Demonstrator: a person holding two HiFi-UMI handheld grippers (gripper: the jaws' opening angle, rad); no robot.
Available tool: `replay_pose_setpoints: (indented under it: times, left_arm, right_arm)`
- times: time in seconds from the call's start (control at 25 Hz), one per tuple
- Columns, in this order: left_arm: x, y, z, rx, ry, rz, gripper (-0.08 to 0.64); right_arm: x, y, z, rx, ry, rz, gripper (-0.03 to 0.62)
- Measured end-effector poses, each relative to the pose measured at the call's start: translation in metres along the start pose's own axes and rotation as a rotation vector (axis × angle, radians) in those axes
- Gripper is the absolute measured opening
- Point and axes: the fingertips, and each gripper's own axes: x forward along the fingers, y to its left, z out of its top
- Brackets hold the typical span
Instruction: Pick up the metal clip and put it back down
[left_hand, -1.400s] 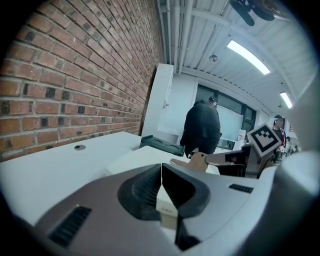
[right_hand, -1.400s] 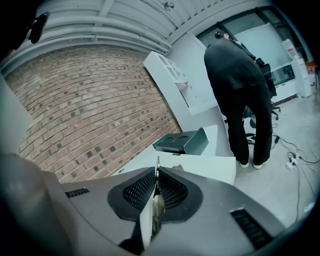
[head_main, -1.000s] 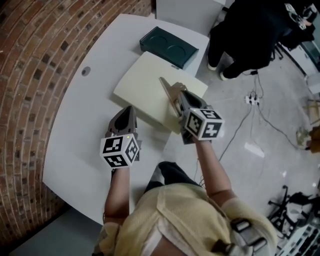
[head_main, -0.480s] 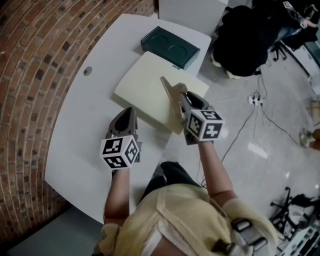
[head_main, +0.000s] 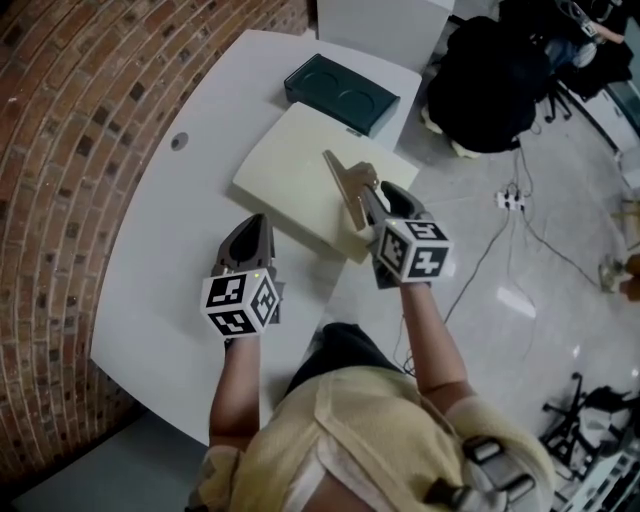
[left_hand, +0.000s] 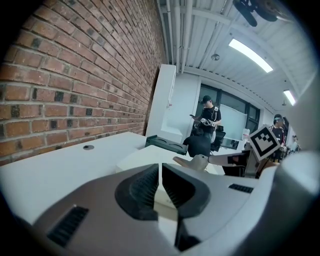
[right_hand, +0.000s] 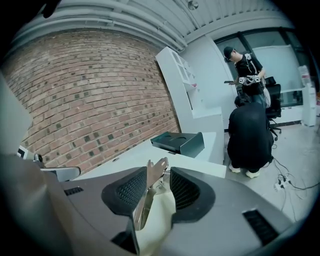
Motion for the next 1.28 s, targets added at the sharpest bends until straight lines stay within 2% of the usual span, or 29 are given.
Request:
replay_pose_setpoints:
  times: [0.28, 0.48, 0.92, 1.28]
  left_arm:
    - [-0.017, 0.002, 0.004, -0.005, -0.007, 0.001, 0.005]
    - [-0.033, 0.000, 0.004, 0.017, 0.005, 0.018, 0.005]
    - [-0.065, -0.002, 0.007, 0.006, -0.030, 0.050, 0.005]
    - [-0.079, -0.011, 0.006, 0.014, -0.039, 0.046, 0.005]
  right_arm:
    - [-0.024, 0.011, 0.003, -0.020, -0.002, -0.017, 0.124]
    - [-0.041, 0.021, -0.001, -0.018, -0.002, 0.002, 0.123]
    - [-0.072, 0.036, -0.008, -0.025, -0.007, 0.036, 0.037]
    - [-0.094, 0.042, -0.010, -0.044, -0.036, 0.020, 0.008]
